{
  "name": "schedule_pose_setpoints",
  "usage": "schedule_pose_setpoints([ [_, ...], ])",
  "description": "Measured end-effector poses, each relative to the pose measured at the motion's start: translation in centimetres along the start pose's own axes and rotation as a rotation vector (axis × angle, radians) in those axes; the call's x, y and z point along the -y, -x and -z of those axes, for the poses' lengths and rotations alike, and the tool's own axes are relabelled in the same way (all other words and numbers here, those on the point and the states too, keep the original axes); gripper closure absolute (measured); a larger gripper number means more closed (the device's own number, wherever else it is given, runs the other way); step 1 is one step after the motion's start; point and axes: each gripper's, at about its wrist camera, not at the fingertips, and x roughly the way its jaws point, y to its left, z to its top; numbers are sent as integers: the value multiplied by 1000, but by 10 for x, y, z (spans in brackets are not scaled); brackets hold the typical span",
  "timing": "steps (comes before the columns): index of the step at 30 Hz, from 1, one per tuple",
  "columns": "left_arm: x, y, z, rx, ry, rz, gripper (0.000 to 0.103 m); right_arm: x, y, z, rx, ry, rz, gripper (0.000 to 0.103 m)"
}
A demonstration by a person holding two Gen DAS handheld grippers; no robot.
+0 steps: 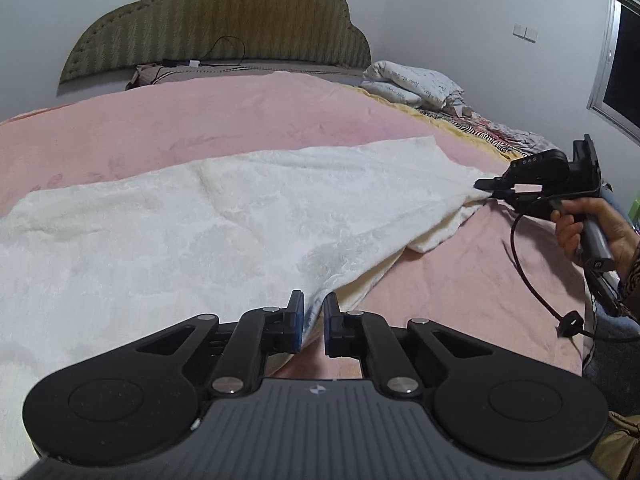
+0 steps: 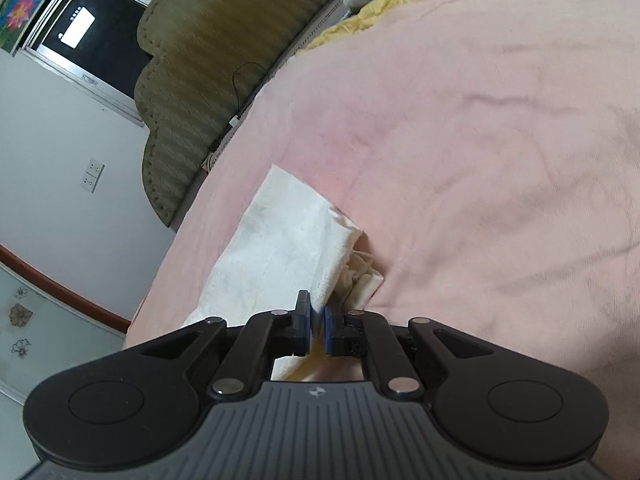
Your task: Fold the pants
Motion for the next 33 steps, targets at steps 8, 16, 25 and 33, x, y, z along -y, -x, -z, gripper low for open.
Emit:
schedule_pose_setpoints([
  [8, -3, 15, -20, 41, 113, 138, 64, -42, 39, 9, 236, 185, 149, 85],
  [16, 18, -22, -32, 99, -12, -131, 36, -78, -46, 49, -159, 375, 13, 83],
  [25, 18, -43, 1, 46, -65, -213, 23, -30, 29, 32, -81, -56, -90, 22],
  [33, 12, -44, -1, 35, -26, -227, 13, -42, -7, 64, -255, -131, -207, 22],
])
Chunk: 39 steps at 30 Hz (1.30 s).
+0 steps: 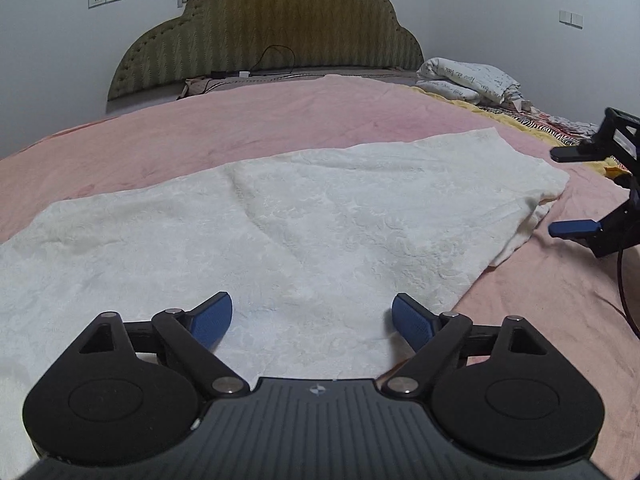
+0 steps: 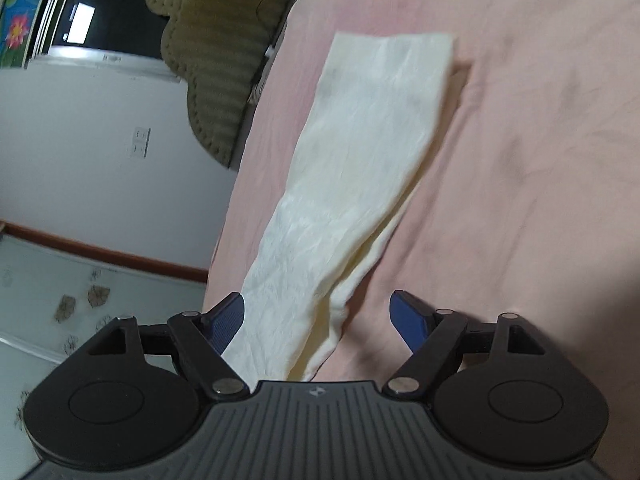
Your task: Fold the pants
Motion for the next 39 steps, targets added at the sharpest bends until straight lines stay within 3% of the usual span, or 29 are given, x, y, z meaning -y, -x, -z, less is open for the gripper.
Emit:
schedule_pose_setpoints([
  [3, 0, 0, 1, -2, 3, -2, 12, -9, -14, -7, -3, 17, -11, 22],
  [8, 2, -1, 0, -9, 5, -17, 7, -5, -5, -24, 248, 80, 101, 24],
  [12, 2, -3, -1, -15, 7, -25, 6, 4, -5, -44, 333, 100, 136, 26],
  [18, 2, -3, -1, -18, 8, -30, 4, 20, -22, -72, 378, 92, 190, 73],
  [22, 3, -3, -2, -19, 10, -32, 3, 23, -27, -76, 379, 115, 174, 84],
  [26, 1, -1, -2, -3, 18, -28, 6, 17, -25, -70, 397, 197, 200, 87],
  [29, -2, 7, -3, 41, 45, -12, 8, -14, -23, -55, 423, 422, 275, 89],
  [31, -9, 12, -7, 83, 122, 45, 8, -44, -28, -36, 437, 631, 330, 89],
  [34, -28, 14, -17, 124, 353, 230, 6, -87, -42, 5, 444, 970, 392, 89],
  [39, -50, -16, -33, 89, 746, 550, 4, -123, -72, 77, 421, 1387, 420, 89],
])
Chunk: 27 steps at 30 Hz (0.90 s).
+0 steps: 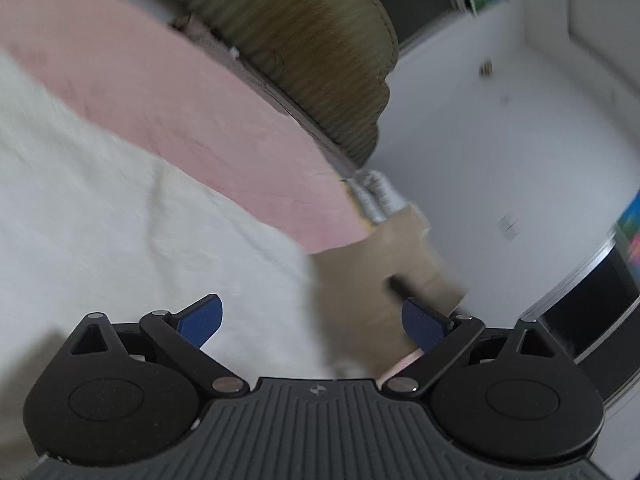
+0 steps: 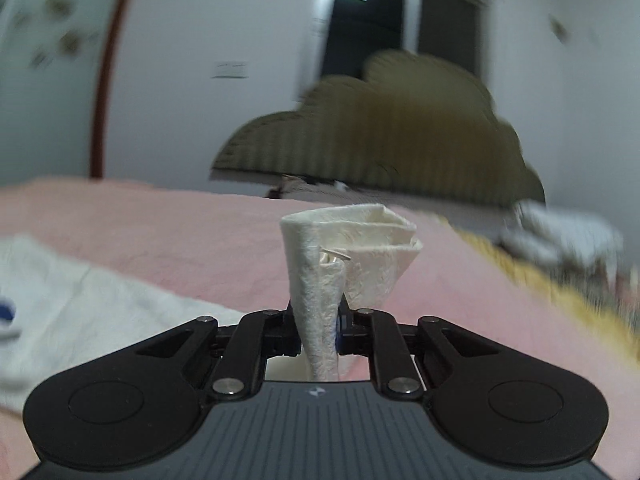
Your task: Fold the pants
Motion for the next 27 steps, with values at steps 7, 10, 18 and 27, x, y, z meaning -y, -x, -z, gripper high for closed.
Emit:
schedule_pose_setpoints([
  [7, -5, -46, -12, -50, 269, 218, 0, -74, 17, -2, 64, 231, -112, 89],
  [10, -8, -62, -15, -72, 281, 121, 3, -88, 22, -6, 81, 252, -150, 89],
  [18, -2, -36, -35, -47, 27, -103, 65, -132, 27, -4, 79, 375, -242, 89],
  [27, 13, 27, -68, 34, -357, -478, 72, -180, 9, -26, 130, 436, -360, 89],
])
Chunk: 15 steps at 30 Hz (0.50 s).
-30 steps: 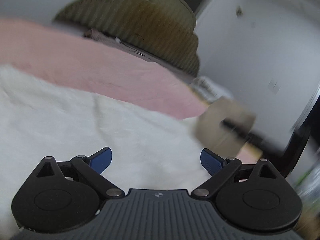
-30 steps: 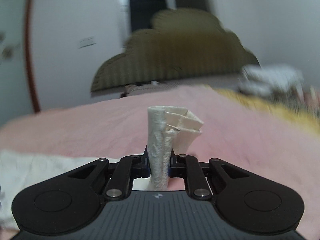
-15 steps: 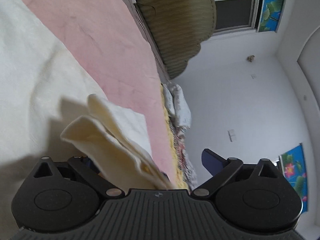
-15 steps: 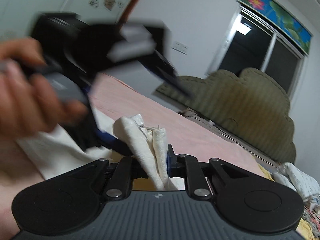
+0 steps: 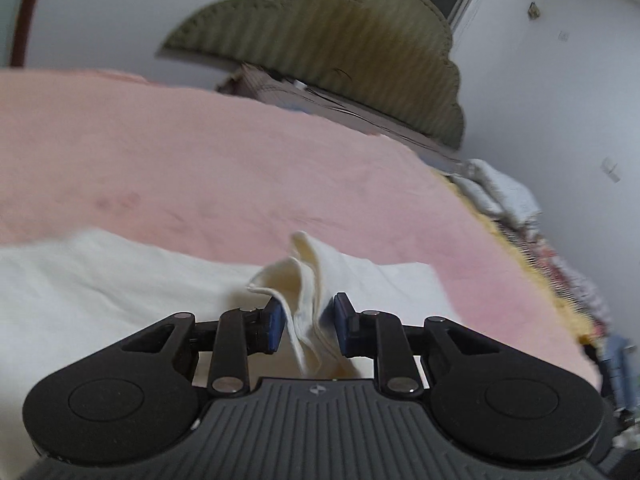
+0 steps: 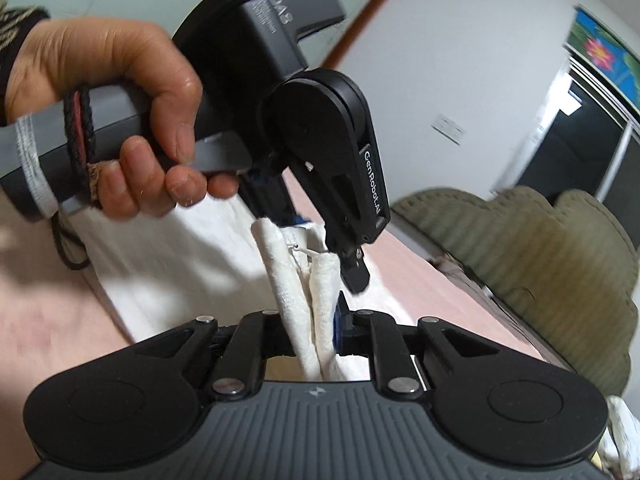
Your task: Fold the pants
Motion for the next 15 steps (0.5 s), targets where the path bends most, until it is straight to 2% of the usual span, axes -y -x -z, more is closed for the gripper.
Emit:
schedule_pose_setpoints([
  [6, -14, 5, 6, -12, -89, -169, 71, -13, -29, -24, 32, -16, -89, 89],
  [9, -28, 5, 9, -40, -45, -221, 65, -24, -45, -25, -5, 11, -137, 89],
  [12, -41, 15, 7, -23, -10, -307, 41, -40, -61, -24, -102, 54, -181, 86],
  [13, -43, 21, 6, -5, -9, -329, 34, -43, -61, -24, -105, 65, -173, 86],
  [15, -47, 35, 1, 24, -11, -399, 31, -43, -53, -27, -97, 67, -177, 84],
])
